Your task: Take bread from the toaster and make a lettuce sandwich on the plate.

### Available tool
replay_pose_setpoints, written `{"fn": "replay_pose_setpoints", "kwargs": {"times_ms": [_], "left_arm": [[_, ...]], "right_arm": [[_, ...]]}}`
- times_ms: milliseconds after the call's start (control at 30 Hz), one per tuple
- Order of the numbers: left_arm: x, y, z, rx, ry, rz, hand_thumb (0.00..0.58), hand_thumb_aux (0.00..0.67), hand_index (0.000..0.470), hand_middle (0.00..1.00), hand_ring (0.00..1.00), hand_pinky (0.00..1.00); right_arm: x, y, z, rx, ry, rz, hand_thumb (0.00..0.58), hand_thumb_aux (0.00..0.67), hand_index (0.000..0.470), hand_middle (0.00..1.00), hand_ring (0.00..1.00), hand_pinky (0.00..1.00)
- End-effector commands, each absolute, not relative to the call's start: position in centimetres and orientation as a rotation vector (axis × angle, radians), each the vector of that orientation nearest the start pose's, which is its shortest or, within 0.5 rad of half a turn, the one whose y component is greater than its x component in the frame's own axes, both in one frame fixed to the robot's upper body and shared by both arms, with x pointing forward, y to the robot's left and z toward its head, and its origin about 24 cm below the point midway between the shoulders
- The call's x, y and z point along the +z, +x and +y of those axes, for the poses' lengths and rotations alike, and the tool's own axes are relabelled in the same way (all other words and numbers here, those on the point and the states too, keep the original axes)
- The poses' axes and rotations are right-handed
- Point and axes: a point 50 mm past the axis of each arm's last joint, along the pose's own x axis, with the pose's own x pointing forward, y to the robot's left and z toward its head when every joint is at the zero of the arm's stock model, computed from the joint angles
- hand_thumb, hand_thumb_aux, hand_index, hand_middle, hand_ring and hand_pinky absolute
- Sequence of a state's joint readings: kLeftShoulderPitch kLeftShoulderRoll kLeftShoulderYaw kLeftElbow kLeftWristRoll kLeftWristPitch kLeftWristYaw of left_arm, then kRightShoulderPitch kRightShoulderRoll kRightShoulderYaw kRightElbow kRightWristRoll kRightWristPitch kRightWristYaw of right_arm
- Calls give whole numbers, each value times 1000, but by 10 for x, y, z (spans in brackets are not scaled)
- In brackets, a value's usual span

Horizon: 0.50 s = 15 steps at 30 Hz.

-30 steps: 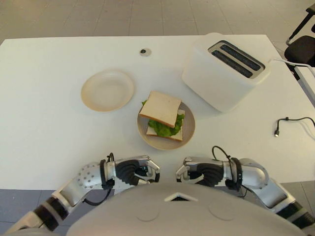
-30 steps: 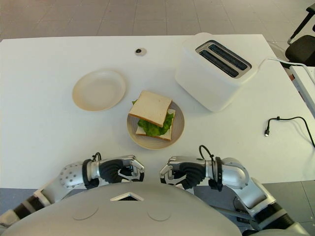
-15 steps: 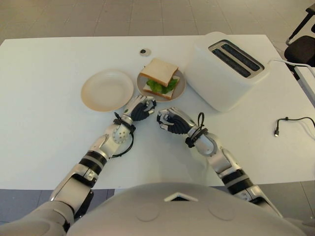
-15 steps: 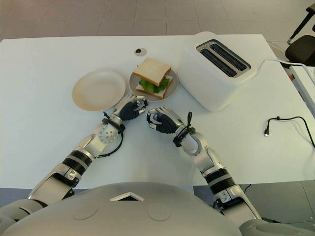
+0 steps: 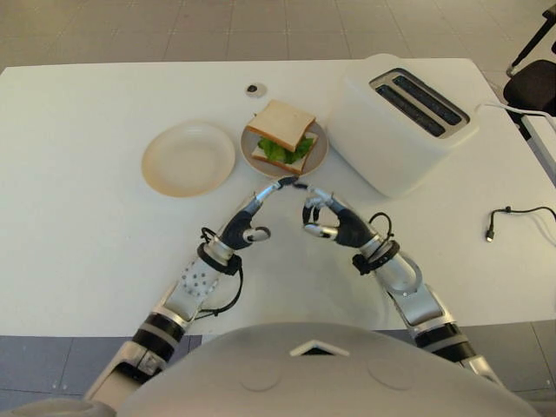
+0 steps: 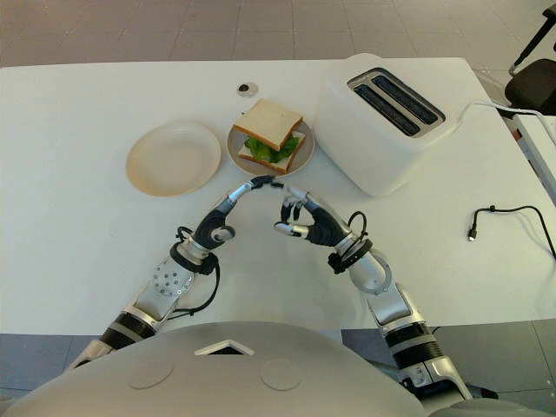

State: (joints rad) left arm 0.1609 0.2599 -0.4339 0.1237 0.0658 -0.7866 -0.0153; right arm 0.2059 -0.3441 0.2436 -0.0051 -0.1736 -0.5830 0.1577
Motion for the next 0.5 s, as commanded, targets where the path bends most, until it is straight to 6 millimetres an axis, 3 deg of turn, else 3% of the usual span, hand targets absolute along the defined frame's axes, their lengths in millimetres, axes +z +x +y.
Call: {"fn": "replay_pose_setpoints", "kwargs": {"times_ms": [33, 267, 367, 500], "left_arm": [[49, 192, 109, -336, 13, -469, 0, 0, 0, 0, 0, 0], [25, 208, 108, -151, 153, -336, 0, 0, 0, 0, 0, 0], [19, 216, 120, -51, 194, -294, 0, 0, 0, 0, 0, 0], [26, 221, 145, 57, 232, -311, 0, 0, 0, 0, 0, 0]], "right_arm": [[50, 201, -147, 337, -334, -373, 0, 0, 0, 0, 0, 0], [38, 211, -145, 252, -300, -385, 0, 0, 0, 0, 0, 0], [31, 214, -147, 189, -275, -384, 0, 0, 0, 0, 0, 0], [25, 219, -140, 132, -232, -410, 0, 0, 0, 0, 0, 0]]}}
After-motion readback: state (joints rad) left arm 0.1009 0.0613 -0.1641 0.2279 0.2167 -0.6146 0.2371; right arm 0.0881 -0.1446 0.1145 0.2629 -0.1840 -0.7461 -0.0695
